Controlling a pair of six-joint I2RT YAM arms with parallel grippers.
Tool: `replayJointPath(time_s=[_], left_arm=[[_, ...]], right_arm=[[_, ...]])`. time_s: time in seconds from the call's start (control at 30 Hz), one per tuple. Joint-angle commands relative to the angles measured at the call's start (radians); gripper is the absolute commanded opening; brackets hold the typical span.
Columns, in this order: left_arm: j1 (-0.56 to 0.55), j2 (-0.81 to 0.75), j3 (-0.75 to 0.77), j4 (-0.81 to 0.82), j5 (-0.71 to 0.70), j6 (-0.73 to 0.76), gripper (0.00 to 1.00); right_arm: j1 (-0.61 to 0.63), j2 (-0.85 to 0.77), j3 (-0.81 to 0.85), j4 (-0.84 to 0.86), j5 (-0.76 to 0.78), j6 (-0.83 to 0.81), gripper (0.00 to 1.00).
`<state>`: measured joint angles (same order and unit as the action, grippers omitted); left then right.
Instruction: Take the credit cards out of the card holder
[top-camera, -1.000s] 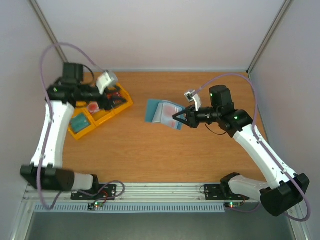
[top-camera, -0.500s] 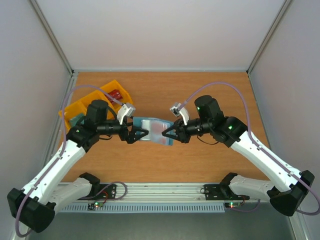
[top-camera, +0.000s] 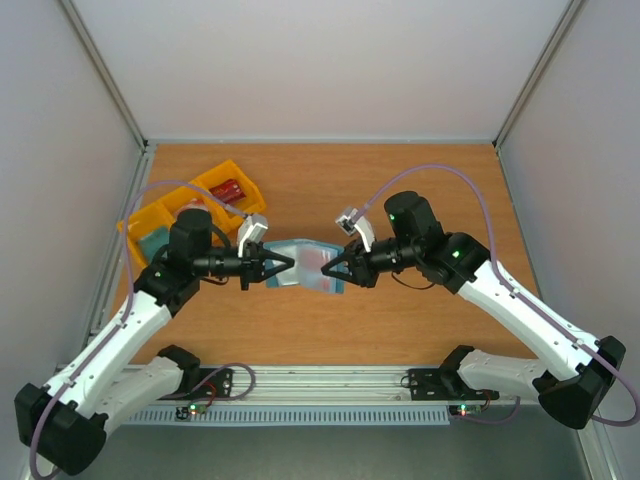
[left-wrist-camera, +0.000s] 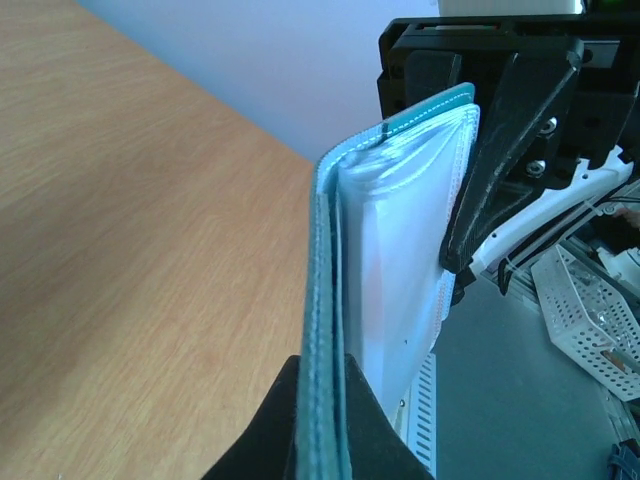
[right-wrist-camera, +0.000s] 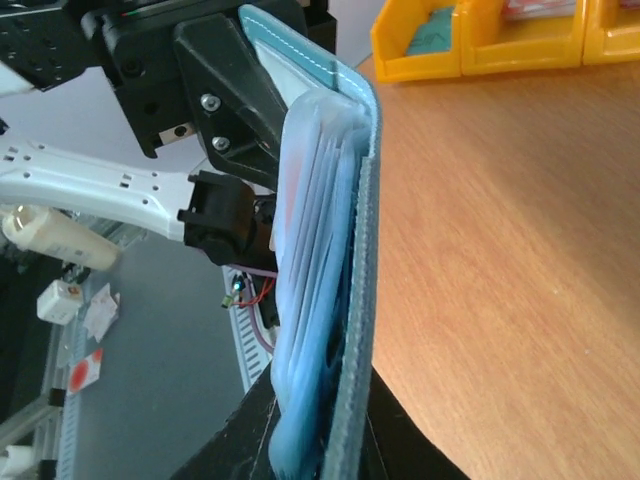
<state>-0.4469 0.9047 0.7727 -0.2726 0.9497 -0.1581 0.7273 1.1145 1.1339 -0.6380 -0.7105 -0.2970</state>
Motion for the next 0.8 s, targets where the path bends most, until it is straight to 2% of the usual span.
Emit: replayJointPath(time_s=[0.0,0.07,0.2,0.33,0.43,0.63,0.77], left_arm=[[-0.007,-0.044,-0.065,0.227,0.042,-0.119,0.0],[-0.008,-0.062,-0.092,0.332,0.04,-0.192,0.0],[-0.035,-0.085,-0.106,0.382,0.023,-0.228,0.0],[-0.074,-0.076,-0.12,0.442,0.001,-0.248,0.0],[-0.084,-0.075,-0.13,0.475,-0.012,-0.264,0.0],[-0.084,-0.077,-0.161,0.529,-0.07,-0.318,0.0],[-0.078,-0.073,-0.163,0.553,-0.076,-0.338,0.0]], right_arm=[[0.009,-0.02,0.012,0.046,-0.022,-0.042,0.2],[0.009,-0.024,0.012,0.05,0.042,-0.044,0.22],[0.009,-0.004,-0.004,0.123,0.178,0.019,0.21],[0.026,0.049,-0.001,0.188,0.204,0.045,0.24],[0.052,0.065,0.005,0.219,0.203,0.033,0.32],[0.061,0.093,0.007,0.254,0.049,0.014,0.45],[0.06,0.045,-0.025,0.291,-0.254,-0.034,0.55]])
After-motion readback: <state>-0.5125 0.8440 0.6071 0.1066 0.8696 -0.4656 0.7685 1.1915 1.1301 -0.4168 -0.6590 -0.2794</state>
